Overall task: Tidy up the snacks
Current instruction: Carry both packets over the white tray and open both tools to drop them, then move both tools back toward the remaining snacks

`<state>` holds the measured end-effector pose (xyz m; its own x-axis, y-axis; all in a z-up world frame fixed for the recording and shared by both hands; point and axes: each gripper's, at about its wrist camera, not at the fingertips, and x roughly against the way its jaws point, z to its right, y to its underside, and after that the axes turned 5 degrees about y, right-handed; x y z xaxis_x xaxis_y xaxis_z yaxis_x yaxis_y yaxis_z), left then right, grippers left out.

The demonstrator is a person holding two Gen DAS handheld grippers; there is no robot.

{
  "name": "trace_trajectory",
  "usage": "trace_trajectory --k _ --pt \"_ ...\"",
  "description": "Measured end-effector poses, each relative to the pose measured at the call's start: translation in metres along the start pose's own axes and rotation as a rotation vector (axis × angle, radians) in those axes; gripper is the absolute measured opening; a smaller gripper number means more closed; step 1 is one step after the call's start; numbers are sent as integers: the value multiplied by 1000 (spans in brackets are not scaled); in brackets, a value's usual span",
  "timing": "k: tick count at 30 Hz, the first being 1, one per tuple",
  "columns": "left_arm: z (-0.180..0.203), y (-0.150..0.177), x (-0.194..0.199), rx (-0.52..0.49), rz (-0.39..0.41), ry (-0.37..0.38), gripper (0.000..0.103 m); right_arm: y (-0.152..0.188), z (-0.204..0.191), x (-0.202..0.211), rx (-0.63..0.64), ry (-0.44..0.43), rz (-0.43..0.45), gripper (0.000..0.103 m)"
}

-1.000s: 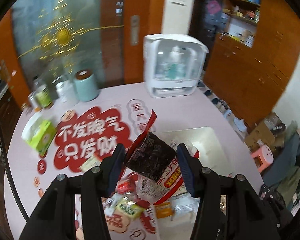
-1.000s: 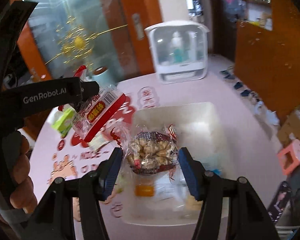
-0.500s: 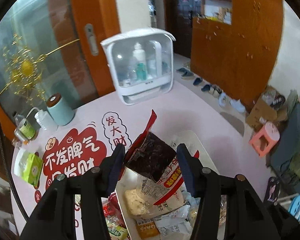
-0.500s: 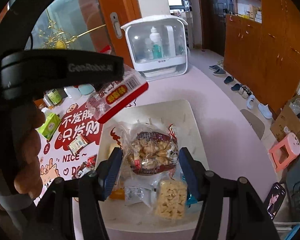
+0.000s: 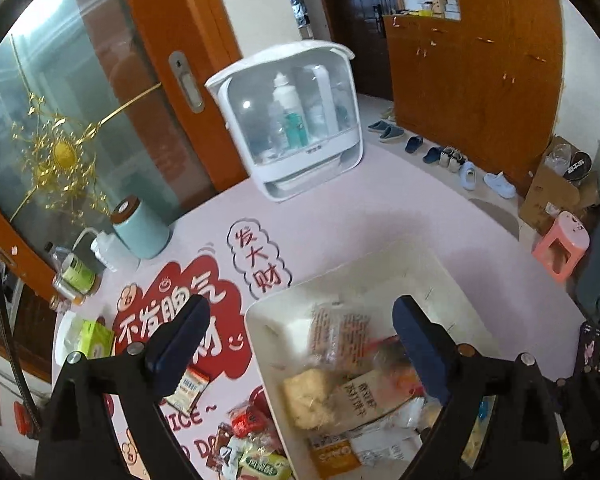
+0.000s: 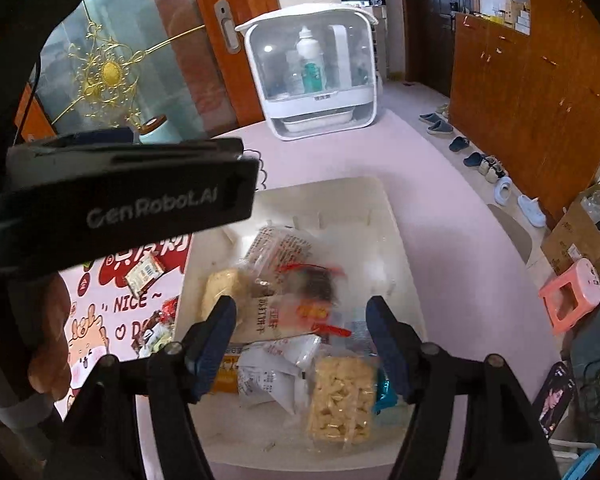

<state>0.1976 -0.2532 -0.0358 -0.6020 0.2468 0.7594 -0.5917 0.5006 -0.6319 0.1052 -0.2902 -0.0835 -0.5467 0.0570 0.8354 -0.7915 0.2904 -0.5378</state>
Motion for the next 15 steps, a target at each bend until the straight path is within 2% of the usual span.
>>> trace_trajectory --k 7,15 --pt "-22 21 7 38 -26 -33 92 3 -12 0 18 7 -16 68" --pt "-42 37 30 63 -9 -44 92 11 -30 8 31 12 -20 68"
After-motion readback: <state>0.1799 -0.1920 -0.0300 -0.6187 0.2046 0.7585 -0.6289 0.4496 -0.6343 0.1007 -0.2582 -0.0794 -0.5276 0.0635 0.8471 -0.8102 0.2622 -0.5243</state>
